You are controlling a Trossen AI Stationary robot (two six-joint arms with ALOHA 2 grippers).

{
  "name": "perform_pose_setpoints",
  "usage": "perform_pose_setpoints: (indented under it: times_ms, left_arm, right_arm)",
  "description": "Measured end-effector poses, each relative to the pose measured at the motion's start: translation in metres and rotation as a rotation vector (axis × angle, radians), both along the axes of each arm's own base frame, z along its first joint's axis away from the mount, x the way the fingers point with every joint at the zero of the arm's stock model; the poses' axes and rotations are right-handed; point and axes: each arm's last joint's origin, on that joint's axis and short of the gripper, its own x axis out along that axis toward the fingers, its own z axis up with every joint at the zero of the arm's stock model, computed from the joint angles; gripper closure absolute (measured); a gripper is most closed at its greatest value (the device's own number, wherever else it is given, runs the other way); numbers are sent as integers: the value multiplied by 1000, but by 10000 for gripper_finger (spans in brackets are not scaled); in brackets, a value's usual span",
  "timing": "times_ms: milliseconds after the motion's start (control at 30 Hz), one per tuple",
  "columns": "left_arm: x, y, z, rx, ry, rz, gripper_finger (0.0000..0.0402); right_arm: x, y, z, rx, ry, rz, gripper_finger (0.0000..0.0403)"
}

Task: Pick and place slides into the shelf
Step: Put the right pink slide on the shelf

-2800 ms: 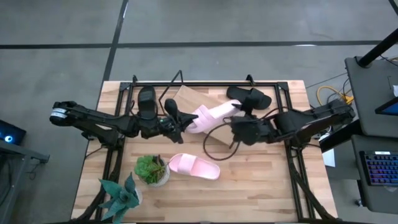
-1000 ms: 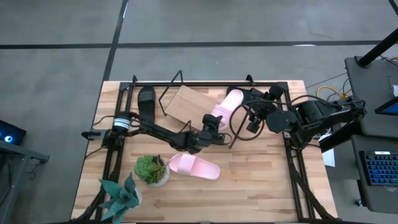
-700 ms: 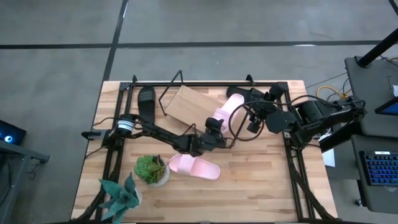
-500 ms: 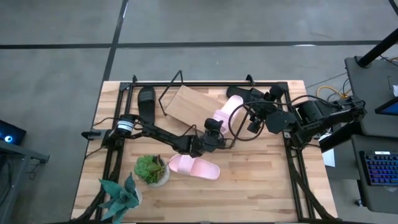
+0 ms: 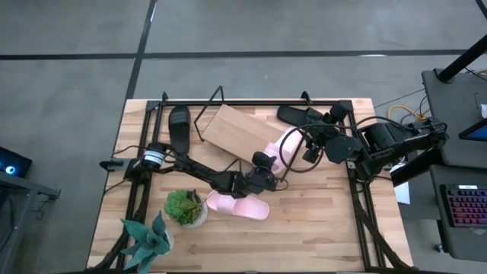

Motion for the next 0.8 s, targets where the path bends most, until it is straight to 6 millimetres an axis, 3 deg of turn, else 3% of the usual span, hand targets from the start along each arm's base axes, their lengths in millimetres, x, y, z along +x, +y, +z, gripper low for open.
perform_pose_setpoints:
  times_ms: [567, 800]
  left_arm:
    - [6, 10, -12, -49, 5, -27, 401]
    - [6, 10, -14, -65, 19, -66, 350]
  right_arm:
    - [0, 0, 0, 1, 0, 0, 177]
    - [0, 0, 0, 7, -7, -4, 177]
